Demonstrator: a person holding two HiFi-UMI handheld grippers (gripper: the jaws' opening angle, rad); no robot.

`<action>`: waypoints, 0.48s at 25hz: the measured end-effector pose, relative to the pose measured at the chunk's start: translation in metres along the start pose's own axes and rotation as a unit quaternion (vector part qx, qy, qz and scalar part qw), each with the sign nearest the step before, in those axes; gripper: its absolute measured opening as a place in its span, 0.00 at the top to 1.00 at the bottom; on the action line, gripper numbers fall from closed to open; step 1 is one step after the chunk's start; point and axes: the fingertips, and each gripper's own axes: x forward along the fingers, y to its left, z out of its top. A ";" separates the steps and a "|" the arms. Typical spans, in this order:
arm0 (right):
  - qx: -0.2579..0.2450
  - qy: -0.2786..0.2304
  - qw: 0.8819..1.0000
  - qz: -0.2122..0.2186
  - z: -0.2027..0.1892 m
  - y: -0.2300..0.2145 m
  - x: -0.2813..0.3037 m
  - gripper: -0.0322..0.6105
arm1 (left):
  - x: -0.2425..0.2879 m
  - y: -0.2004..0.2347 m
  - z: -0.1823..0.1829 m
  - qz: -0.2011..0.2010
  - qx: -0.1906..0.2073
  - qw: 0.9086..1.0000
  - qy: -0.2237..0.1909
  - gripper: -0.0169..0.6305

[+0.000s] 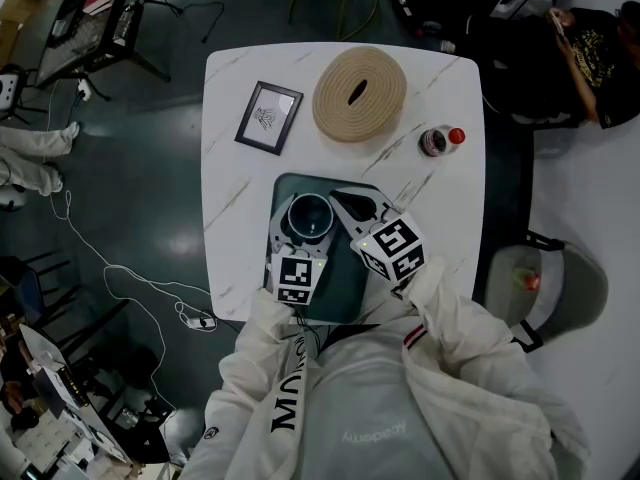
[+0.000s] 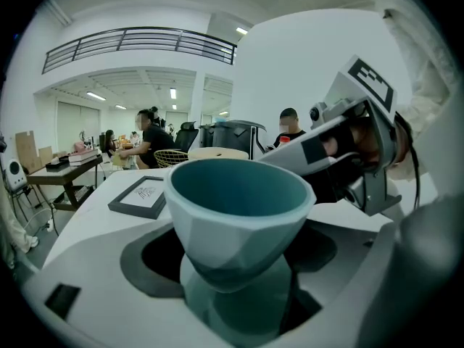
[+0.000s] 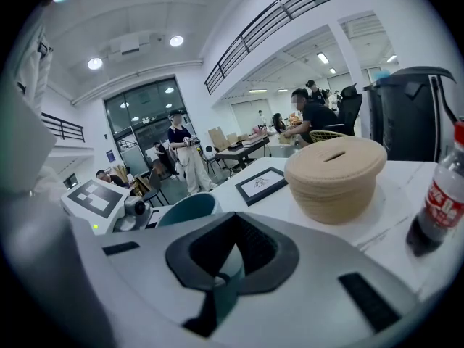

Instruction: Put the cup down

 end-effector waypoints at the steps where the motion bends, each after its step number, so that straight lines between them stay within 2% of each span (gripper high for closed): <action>1: 0.000 0.000 1.000 0.000 0.000 0.000 0.000 0.94 | 0.000 -0.001 -0.001 -0.002 -0.002 1.000 0.003 0.36; 12: 0.014 -0.016 0.999 -0.031 0.005 -0.009 -0.011 0.94 | -0.007 0.004 -0.011 0.022 -0.012 0.999 0.021 0.36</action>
